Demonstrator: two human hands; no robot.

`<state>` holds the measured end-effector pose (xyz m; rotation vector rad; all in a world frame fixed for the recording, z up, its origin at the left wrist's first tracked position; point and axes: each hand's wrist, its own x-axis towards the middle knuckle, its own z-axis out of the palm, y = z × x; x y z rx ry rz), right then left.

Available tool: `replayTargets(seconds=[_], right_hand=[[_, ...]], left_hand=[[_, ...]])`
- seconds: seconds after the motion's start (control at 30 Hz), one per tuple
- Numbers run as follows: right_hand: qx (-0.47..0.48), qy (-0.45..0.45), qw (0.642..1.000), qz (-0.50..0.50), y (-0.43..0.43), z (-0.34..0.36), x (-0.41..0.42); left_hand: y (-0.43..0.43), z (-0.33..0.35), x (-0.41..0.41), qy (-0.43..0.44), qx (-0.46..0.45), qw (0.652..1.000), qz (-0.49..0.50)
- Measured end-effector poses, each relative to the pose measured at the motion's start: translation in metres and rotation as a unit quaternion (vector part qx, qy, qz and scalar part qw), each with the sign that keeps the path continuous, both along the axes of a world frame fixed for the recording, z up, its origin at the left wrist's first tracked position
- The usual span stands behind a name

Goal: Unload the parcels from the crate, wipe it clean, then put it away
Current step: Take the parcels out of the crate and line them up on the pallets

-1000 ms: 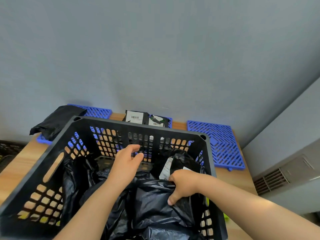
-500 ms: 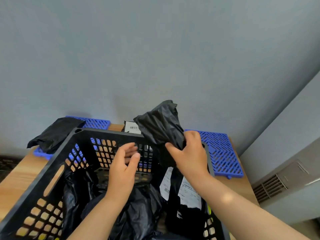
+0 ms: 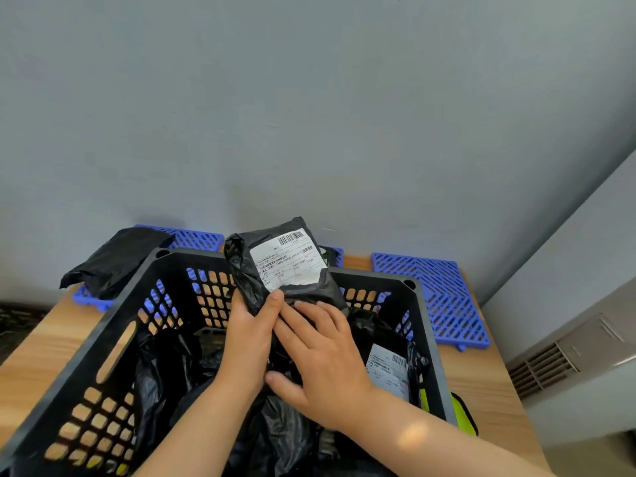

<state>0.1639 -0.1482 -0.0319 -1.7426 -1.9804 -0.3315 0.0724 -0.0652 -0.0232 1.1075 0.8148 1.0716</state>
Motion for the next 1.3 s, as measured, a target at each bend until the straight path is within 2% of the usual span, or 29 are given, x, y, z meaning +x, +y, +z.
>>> replayTargets(seconds=[0.17,0.33,0.5,0.57,0.67,0.77,0.83,0.97,1.1,1.23,1.27,1.3], right_hand=[[0.006,-0.005,1.0,0.019,-0.004,-0.006,0.009],[0.022,0.037,0.999,-0.007,-0.009,-0.007,0.026],[0.071,0.146,0.98,-0.111,-0.016,-0.003,0.046],[0.051,0.215,0.963,-0.152,-0.017,0.003,0.052],[-0.031,0.367,0.92,-0.132,-0.019,0.017,0.07],[-0.084,0.519,0.846,-0.093,-0.018,0.027,0.091],[-0.077,0.569,0.815,-0.08,-0.018,0.03,0.105],[-0.052,0.62,0.781,-0.053,-0.013,0.032,0.137],[0.0,0.696,0.713,-0.088,-0.007,0.03,0.179],[0.077,0.722,0.666,-0.169,0.0,0.009,0.236],[0.095,0.724,0.655,-0.196,0.003,0.001,0.252],[0.109,0.722,0.646,-0.222,0.005,-0.006,0.266]], left_hand=[[-0.002,0.003,-0.001,-0.003,-0.02,1.0,0.0],[-0.002,0.004,0.001,0.034,-0.033,0.998,0.031],[-0.009,0.013,0.006,0.087,-0.031,0.994,0.051],[-0.011,0.016,0.007,0.109,-0.038,0.992,0.057],[-0.016,0.023,0.016,0.124,-0.052,0.99,0.052],[-0.023,0.033,0.034,0.13,-0.051,0.99,0.03],[-0.026,0.037,0.051,0.122,-0.052,0.991,0.011],[-0.022,0.04,0.091,0.107,-0.041,0.992,-0.049],[-0.01,0.039,0.127,0.069,-0.054,0.991,-0.106],[-0.004,0.03,0.153,0.162,0.038,0.979,-0.12],[-0.002,0.028,0.158,0.213,0.091,0.964,-0.127],[-0.001,0.025,0.162,0.287,0.157,0.935,-0.134]])
